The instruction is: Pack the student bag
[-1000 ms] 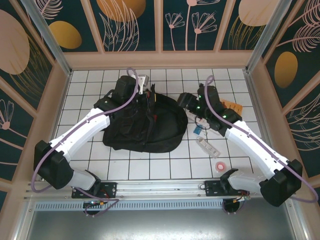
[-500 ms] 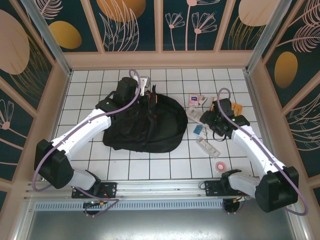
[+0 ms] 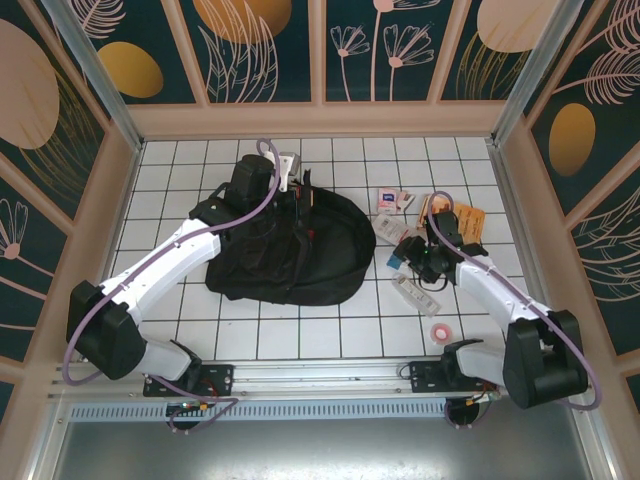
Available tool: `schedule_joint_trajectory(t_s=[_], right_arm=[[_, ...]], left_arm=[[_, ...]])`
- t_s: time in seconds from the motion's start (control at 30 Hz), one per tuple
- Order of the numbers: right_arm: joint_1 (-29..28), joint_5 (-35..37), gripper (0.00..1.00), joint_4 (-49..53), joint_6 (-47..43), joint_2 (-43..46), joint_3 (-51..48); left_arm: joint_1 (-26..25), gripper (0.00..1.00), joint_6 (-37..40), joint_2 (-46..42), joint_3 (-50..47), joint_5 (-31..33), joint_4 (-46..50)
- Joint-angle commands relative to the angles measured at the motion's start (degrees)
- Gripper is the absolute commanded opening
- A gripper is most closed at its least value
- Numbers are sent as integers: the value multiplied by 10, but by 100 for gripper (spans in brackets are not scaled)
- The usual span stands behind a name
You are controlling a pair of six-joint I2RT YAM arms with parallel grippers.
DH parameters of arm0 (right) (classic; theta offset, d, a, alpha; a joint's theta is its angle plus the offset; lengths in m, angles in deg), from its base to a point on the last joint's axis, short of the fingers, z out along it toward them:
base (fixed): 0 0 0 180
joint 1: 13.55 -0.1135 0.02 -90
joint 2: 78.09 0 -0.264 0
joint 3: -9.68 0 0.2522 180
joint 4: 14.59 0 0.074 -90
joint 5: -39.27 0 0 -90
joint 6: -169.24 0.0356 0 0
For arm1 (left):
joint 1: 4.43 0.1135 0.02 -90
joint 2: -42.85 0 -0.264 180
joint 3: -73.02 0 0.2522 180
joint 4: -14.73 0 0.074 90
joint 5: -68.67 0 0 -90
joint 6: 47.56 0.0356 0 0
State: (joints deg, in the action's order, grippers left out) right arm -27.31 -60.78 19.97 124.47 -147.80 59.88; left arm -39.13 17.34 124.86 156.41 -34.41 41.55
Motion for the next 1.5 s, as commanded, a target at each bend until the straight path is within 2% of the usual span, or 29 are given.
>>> schedule_joint_trajectory(t_s=[0.0, 0.17, 0.37, 0.47, 0.63, 0.9, 1.07, 1.23, 1.47], right_arm=[[11, -35, 57, -82, 16, -25, -17], [19, -33, 44, -118, 17, -48, -25], [30, -39, 10, -156, 17, -67, -39], [33, -45, 0, -167, 19, -82, -38], [32, -32, 0, -145, 15, -45, -23], [32, 31, 0, -28, -33, 82, 49], [30, 3, 0, -14, -60, 131, 83], [16, -17, 0, -2, -74, 138, 134], [-45, -28, 0, -4, -83, 95, 207]], left_arm=[[-3, 0, 10, -19, -4, -8, -35], [-3, 0, 9, -19, -5, -12, -37], [-4, 0, 5, -15, -7, -22, -42], [-4, 0, 5, -14, -9, -22, -43], [-5, 0, 3, -7, -3, -27, -39], [-4, 0, 0, -10, 6, -19, -37], [-5, 0, -5, -9, 16, -27, -32], [-4, 0, -8, -14, 17, -38, -29], [-4, 0, -14, -16, 21, -43, -30]])
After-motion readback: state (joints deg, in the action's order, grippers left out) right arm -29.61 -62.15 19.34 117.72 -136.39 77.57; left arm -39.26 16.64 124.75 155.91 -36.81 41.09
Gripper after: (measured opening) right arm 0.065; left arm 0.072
